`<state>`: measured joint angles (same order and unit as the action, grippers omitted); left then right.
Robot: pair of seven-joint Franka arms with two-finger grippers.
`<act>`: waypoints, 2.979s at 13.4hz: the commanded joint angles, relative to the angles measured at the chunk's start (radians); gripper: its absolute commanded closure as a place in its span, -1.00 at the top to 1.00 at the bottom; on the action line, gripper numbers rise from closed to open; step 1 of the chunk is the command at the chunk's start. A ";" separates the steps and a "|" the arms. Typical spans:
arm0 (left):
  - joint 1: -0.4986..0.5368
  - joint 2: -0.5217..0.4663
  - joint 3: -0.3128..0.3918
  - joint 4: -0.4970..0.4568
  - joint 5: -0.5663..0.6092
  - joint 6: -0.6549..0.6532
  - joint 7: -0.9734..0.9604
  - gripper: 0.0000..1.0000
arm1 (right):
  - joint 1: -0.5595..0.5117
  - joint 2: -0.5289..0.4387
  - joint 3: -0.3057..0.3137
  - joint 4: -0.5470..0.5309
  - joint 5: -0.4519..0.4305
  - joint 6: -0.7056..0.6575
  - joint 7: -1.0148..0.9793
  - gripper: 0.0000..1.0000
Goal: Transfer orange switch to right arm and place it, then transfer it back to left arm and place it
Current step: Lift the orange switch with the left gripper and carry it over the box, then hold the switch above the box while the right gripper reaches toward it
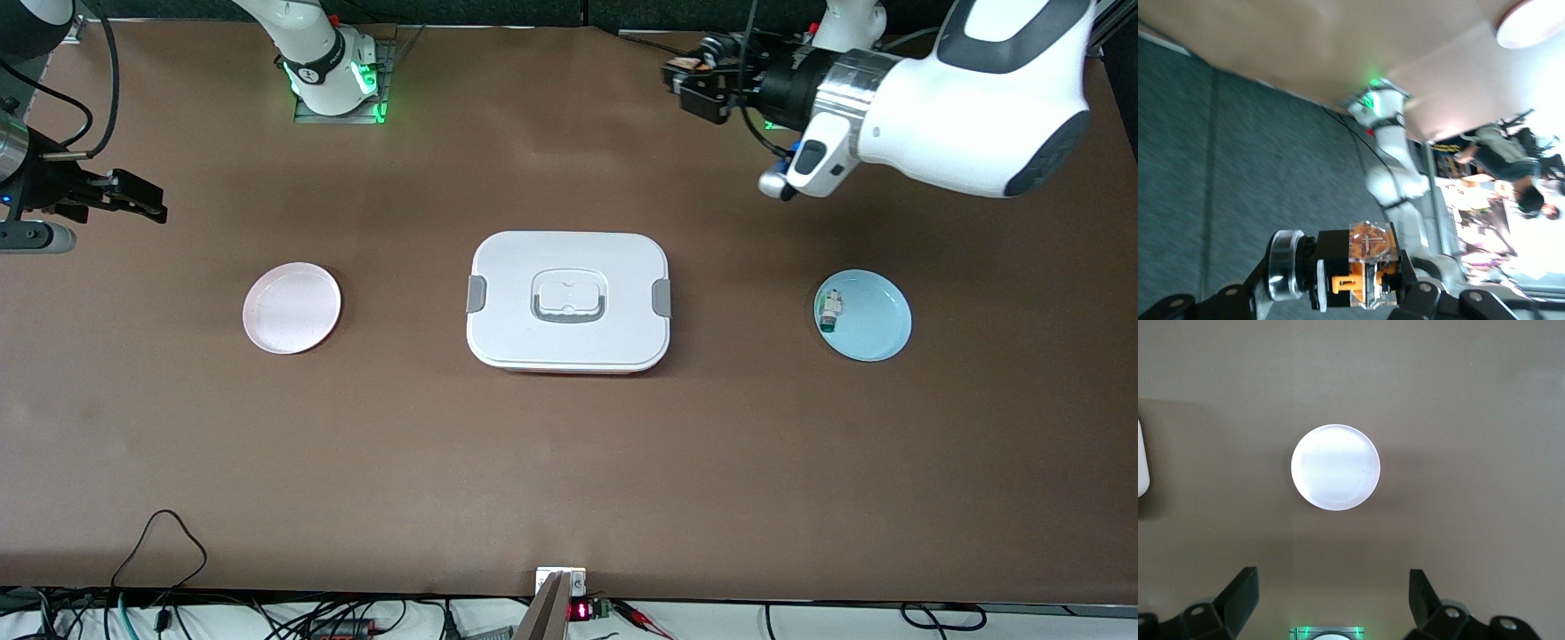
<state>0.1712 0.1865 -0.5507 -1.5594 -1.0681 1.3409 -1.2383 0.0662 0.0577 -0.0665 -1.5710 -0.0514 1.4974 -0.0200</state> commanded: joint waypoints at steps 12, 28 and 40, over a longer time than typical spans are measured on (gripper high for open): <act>-0.208 0.146 -0.002 0.048 -0.279 0.539 -0.208 -1.00 | 0.029 0.013 -0.004 -0.041 0.684 -0.083 -0.043 1.00; -0.225 0.152 0.005 0.050 -0.299 0.583 -0.248 -1.00 | 0.164 0.016 -0.004 -0.352 1.597 0.049 -0.339 1.00; -0.223 0.156 0.006 0.050 -0.299 0.583 -0.248 -1.00 | 0.306 0.004 0.028 -0.409 1.858 0.266 -0.411 1.00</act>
<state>-0.0522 0.3269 -0.5427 -1.5367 -1.3467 1.9260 -1.4703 0.3653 0.0841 -0.0523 -1.9511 1.7594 1.7253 -0.3850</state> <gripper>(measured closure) 0.278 0.000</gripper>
